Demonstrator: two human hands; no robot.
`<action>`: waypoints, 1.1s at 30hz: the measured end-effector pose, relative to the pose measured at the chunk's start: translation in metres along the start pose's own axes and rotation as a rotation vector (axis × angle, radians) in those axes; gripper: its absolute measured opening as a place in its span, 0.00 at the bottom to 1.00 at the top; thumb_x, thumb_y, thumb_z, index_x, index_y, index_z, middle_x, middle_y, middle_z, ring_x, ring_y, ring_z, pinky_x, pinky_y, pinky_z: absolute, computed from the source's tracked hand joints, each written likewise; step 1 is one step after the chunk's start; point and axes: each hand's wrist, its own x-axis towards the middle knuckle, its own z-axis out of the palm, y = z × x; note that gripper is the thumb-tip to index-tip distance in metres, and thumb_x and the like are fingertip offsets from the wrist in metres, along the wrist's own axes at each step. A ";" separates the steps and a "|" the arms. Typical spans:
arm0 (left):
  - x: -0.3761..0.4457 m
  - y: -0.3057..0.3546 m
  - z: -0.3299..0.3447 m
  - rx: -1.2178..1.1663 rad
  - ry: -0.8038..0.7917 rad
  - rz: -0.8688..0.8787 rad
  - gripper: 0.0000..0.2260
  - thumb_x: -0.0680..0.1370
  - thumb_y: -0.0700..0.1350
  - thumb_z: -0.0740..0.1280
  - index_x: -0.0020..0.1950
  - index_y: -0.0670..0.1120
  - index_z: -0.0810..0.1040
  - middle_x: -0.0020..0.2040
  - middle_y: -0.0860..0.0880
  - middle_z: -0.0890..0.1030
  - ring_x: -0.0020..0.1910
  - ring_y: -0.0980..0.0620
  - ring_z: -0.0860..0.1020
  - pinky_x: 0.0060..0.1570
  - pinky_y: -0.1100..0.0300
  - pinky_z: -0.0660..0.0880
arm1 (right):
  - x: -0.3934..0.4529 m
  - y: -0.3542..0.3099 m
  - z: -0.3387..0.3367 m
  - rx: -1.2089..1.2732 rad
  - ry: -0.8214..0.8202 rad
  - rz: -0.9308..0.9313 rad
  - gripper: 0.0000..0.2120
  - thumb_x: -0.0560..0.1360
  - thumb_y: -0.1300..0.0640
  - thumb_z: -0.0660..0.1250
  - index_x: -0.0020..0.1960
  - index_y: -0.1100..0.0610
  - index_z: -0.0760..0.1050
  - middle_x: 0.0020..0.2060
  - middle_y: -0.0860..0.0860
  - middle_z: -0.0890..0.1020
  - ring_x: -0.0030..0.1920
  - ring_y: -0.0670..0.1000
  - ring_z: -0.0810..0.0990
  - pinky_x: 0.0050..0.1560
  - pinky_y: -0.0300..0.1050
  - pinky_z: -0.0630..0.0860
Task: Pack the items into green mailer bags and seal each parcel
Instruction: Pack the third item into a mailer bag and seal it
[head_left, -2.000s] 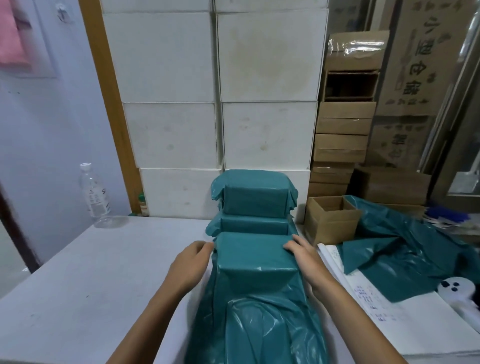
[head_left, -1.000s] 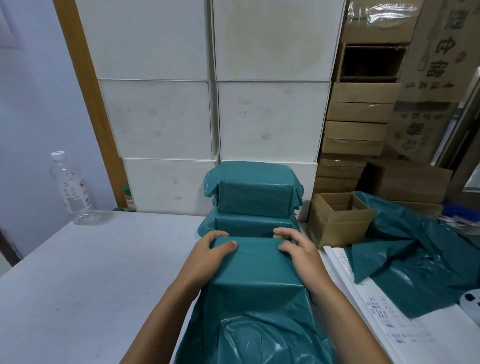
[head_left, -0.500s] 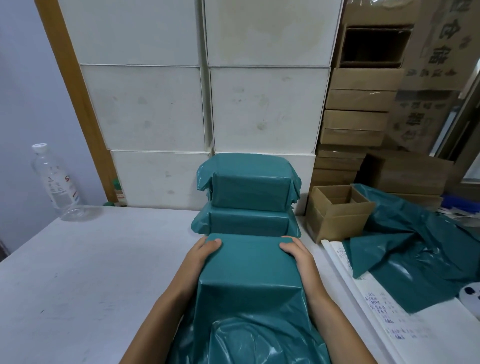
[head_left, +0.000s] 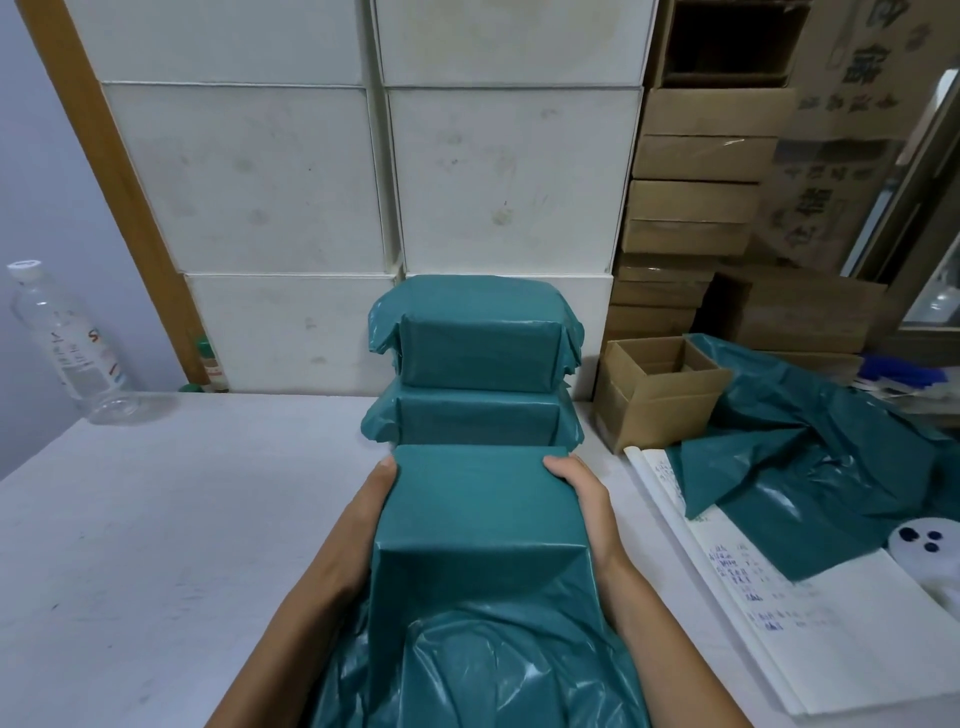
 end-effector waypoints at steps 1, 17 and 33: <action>-0.006 0.003 0.004 0.027 -0.009 0.032 0.31 0.80 0.72 0.60 0.72 0.53 0.81 0.66 0.49 0.86 0.66 0.48 0.83 0.71 0.46 0.75 | 0.000 0.000 0.000 0.003 0.007 -0.002 0.26 0.64 0.48 0.78 0.58 0.59 0.82 0.56 0.61 0.84 0.57 0.61 0.82 0.65 0.60 0.75; -0.043 0.055 -0.004 0.558 0.179 0.419 0.21 0.89 0.58 0.45 0.77 0.61 0.70 0.75 0.62 0.70 0.72 0.64 0.68 0.71 0.63 0.61 | -0.061 -0.062 -0.010 -0.645 0.261 -0.559 0.13 0.81 0.44 0.62 0.59 0.43 0.83 0.57 0.39 0.85 0.63 0.42 0.80 0.65 0.46 0.75; -0.069 0.009 -0.020 1.099 -0.113 0.834 0.32 0.73 0.57 0.77 0.76 0.58 0.72 0.80 0.63 0.66 0.85 0.55 0.56 0.80 0.62 0.57 | -0.092 -0.014 -0.018 -1.580 -0.194 -0.726 0.43 0.69 0.31 0.72 0.80 0.39 0.63 0.82 0.34 0.57 0.84 0.39 0.44 0.75 0.43 0.64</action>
